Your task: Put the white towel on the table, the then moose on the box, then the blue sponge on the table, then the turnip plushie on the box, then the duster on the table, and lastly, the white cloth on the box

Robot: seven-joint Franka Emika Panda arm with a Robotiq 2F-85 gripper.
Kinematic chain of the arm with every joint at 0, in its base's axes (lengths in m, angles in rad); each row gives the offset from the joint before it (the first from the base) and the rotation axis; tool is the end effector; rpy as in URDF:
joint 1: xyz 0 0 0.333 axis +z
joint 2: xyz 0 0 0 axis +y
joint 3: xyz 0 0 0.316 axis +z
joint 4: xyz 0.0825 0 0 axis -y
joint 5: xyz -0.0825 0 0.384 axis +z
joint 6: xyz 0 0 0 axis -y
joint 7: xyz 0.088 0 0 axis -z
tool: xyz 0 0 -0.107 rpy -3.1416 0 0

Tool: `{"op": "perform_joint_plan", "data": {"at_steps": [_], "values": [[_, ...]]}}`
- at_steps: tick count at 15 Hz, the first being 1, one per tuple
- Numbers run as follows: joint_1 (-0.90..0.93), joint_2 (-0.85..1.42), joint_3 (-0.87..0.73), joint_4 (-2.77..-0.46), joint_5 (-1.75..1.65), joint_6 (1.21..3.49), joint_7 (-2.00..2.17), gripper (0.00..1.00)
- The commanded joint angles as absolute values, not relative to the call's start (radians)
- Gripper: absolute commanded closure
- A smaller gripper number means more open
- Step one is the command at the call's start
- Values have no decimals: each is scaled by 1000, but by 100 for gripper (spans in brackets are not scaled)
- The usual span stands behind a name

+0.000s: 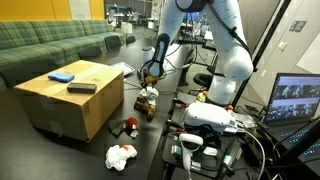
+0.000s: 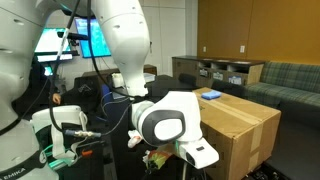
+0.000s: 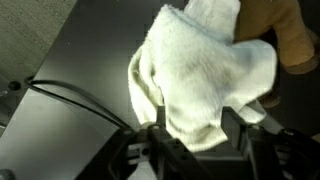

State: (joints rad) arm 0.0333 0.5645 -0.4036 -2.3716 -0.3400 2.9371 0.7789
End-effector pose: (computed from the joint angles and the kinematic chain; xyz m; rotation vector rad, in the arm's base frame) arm 0.4591 -0.1764 0.1077 2.6629 -1.0556 0.0980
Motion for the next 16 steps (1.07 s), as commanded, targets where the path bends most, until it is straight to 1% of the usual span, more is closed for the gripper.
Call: {"op": "perform_joint_plan", "data": {"at_steps": [1,2,5,8,11,16], "values": [[57,599,-406,-2333,-233,2951,689,9],[66,600,-410,-2331,-212,2951,673,1],[64,573,-377,-2350,-154,2946,599,0],[36,534,-297,-2393,-88,2936,496,0],[54,516,-259,-2435,-37,2928,434,0],[48,537,-212,-2484,16,2929,386,0]]}}
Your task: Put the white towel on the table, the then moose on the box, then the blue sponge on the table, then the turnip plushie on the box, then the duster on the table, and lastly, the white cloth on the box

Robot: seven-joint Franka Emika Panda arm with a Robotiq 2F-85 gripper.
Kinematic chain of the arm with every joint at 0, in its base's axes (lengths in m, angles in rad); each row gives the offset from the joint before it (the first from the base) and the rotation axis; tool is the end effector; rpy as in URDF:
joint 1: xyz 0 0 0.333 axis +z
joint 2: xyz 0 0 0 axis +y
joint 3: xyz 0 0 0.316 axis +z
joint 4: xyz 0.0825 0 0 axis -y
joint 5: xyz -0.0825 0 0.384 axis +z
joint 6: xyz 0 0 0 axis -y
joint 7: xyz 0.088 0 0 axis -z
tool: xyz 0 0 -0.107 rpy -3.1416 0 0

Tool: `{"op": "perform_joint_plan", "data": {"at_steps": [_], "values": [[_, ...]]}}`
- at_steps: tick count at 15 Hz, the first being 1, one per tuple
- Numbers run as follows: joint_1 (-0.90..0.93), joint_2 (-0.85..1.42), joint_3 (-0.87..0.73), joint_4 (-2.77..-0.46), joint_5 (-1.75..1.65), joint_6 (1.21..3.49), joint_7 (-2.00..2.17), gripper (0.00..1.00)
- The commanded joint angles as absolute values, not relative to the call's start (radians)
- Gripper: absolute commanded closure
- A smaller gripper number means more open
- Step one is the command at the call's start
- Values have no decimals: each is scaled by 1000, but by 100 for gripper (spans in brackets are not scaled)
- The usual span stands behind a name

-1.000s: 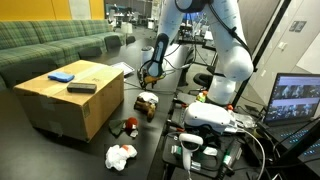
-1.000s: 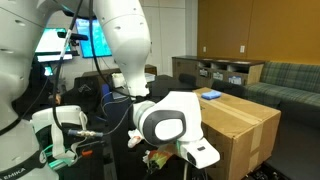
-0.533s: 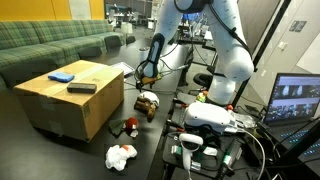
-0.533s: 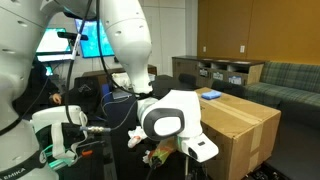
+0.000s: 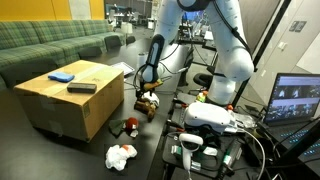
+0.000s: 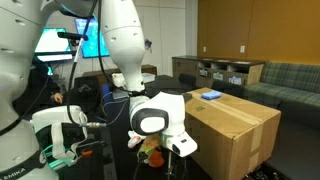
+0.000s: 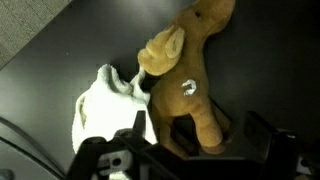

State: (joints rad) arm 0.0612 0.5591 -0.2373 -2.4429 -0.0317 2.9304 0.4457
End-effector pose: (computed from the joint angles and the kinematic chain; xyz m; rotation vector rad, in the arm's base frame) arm 0.4473 -0.0932 0.0828 2.8860 -0.8287 -0.0605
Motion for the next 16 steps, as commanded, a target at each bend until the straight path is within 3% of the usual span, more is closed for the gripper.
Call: {"op": "perform_joint_plan", "data": {"at_steps": [1,9,16], "values": [[42,543,-202,-2491,28,2929,377,0],[-65,633,-63,-2475,131,2946,271,0],[-113,720,-61,-2405,138,2956,223,0]]}}
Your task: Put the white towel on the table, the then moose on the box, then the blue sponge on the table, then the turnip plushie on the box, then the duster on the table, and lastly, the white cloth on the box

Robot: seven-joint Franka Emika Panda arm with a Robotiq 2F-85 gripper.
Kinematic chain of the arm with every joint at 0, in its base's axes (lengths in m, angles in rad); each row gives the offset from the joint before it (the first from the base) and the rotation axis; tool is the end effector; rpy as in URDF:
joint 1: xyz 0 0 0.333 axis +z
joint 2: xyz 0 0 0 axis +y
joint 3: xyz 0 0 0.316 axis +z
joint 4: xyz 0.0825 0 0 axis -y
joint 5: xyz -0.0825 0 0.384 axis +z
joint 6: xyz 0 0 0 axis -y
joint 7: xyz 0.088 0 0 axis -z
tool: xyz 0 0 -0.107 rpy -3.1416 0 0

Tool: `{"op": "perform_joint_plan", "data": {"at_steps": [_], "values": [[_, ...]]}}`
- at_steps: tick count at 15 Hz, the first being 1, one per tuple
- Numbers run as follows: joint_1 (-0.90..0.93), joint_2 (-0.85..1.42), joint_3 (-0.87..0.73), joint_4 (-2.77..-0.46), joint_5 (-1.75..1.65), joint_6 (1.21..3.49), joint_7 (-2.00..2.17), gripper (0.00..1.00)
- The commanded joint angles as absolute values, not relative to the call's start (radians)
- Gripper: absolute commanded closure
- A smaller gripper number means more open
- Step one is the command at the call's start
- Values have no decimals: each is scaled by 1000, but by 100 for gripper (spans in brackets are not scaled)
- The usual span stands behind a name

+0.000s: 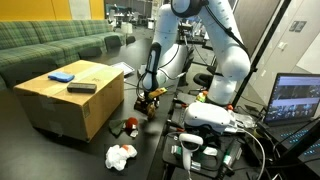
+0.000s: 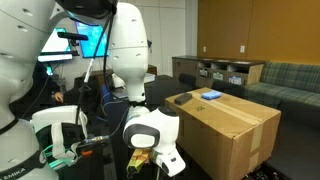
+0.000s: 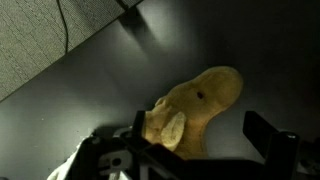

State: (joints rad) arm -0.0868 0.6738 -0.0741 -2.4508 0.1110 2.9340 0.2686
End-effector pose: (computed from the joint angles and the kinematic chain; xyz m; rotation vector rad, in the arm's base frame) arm 0.4094 -0.0812 0.0254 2.9766 -0.8054 -0.2845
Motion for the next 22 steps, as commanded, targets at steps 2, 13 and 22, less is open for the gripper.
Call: {"op": "perform_joint_plan", "data": {"at_steps": [2,13,22], "values": [[-125,753,-55,-2372,138,2950,212,0],[-169,882,-30,-2238,137,2924,177,7],[-185,854,-27,-2274,133,2884,147,83]]}}
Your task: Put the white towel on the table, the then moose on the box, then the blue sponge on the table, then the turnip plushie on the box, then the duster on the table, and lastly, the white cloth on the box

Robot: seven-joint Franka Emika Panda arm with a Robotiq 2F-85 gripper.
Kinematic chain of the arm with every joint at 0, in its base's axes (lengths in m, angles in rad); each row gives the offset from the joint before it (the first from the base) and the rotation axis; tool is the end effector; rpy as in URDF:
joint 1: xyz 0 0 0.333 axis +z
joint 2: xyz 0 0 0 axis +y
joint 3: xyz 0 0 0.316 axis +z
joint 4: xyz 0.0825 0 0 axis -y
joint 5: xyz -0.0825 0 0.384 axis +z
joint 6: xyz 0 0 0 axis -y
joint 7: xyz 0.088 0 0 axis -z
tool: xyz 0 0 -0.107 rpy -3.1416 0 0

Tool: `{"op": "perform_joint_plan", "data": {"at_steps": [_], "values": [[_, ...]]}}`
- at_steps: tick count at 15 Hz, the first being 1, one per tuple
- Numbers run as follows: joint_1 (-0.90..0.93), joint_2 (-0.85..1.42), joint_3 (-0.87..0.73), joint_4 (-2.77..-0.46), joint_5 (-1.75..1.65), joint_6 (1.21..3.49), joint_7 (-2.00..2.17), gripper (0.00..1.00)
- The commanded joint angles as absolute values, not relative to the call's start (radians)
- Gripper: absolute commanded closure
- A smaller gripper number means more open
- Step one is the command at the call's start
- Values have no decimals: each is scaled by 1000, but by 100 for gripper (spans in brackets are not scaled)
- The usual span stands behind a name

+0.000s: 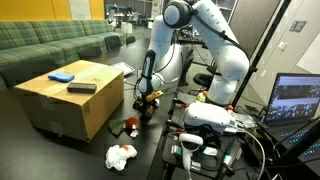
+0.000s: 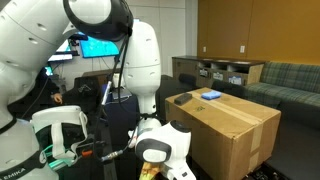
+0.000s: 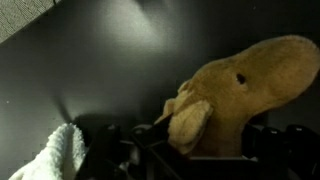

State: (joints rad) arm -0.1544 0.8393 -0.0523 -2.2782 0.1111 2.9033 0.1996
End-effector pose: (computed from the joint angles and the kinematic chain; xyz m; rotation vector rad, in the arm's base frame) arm 0.4333 -0.1039 -0.0217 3.0013 -0.7725 -0.3280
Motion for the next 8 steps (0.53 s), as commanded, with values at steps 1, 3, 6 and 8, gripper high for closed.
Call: {"op": "perform_joint_plan", "data": {"at_steps": [1,3,6,8], "values": [[-202,850,-1,-2278,134,2872,127,90],[-225,822,48,-2297,133,2852,82,100],[-264,754,146,-2347,137,2834,4,100],[-279,696,211,-2383,143,2812,-33,100]]}}
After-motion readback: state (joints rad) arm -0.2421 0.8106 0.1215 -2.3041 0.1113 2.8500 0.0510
